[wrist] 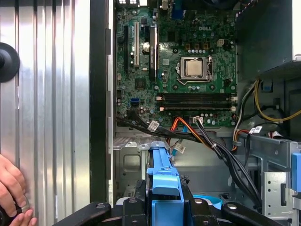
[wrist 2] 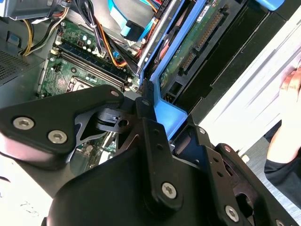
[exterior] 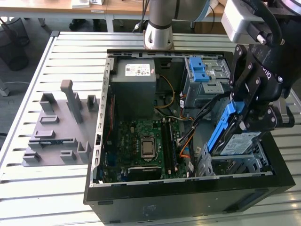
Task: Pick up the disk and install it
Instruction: 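Insert the disk into the insertion slot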
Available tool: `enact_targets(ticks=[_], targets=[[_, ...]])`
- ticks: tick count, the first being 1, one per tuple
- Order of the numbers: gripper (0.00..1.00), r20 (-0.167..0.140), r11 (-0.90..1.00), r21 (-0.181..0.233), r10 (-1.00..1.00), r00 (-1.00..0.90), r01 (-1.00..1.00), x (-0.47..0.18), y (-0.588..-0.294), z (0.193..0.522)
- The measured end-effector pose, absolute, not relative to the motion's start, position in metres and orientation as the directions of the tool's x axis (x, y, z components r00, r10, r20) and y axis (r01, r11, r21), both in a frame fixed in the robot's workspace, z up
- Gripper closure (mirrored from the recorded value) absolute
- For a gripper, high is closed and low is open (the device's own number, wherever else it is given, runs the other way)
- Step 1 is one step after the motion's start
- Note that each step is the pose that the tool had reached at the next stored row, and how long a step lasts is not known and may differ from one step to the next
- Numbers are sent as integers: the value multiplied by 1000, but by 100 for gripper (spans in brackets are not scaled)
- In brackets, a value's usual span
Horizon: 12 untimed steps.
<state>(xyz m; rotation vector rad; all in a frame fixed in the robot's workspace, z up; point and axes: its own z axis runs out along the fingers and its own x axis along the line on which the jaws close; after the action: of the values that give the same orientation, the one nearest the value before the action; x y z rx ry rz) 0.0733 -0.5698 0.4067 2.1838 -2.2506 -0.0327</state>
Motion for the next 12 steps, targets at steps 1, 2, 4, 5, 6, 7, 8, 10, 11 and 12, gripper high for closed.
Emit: enact_targets(ticks=[1, 2, 4, 5, 6, 7, 8, 10, 11, 12], targets=[[64, -11, 30, 19, -999, -30, -999, 73, -570, 406], [64, -11, 30, 19, -999, -30, -999, 73, -570, 406], [64, -11, 30, 19, -999, -30, -999, 73, -570, 405], [64, -11, 30, 19, -999, -30, -999, 73, -570, 405], [64, -11, 30, 19, -999, -30, -999, 73, -570, 405], [64, -11, 30, 19, -999, -30, -999, 73, -570, 404], [64, -11, 30, 19, -999, -30, -999, 73, -570, 404], [64, -11, 30, 19, -999, -30, -999, 73, -570, 403], [64, -11, 30, 19, -999, -30, -999, 73, -570, 403], [64, -11, 30, 19, -999, -30, -999, 73, -570, 403]])
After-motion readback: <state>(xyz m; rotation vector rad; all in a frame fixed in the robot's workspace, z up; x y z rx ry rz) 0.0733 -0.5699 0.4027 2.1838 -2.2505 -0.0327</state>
